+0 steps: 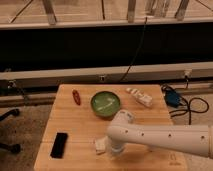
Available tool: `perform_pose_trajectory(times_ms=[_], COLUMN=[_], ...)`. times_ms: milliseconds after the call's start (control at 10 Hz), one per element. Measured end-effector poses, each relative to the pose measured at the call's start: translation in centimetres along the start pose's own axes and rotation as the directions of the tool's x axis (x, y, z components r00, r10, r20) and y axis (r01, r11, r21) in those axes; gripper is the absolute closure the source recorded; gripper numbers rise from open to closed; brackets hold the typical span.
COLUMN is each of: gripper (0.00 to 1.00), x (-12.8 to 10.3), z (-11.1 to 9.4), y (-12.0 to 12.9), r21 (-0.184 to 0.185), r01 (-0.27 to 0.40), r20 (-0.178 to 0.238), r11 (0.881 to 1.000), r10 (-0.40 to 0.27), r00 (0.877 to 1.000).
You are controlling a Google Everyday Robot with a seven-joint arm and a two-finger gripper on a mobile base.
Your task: Place the white sponge in the ceramic bowl
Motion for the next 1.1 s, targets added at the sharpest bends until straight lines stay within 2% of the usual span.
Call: perform_pose_trajectory(times_ms=[200,400,700,800,1100], gripper=[0.34,0.20,0.20,0.20,0.20], x=[-0.1,-0.1,0.5,1.2,2.2], z=[-0.8,-1.5,-1.9,-1.8,-0.7], y=[-1.0,-1.8,-2.6,-3.1,-4.5], r21=[-0.001,0.009,0.021,0.037,0.059], r01=[0.014,0.023,0.019,0.004,-0.014], r20=[0.020,0.036,0.032,0.025,0.000], r11=[1.000,1.000,1.000,0.999,0.998], r10=[-0.014,-0.024,-0.019,-0.005,0.014], r00=[1.000,0.999,0.999,1.000,1.000])
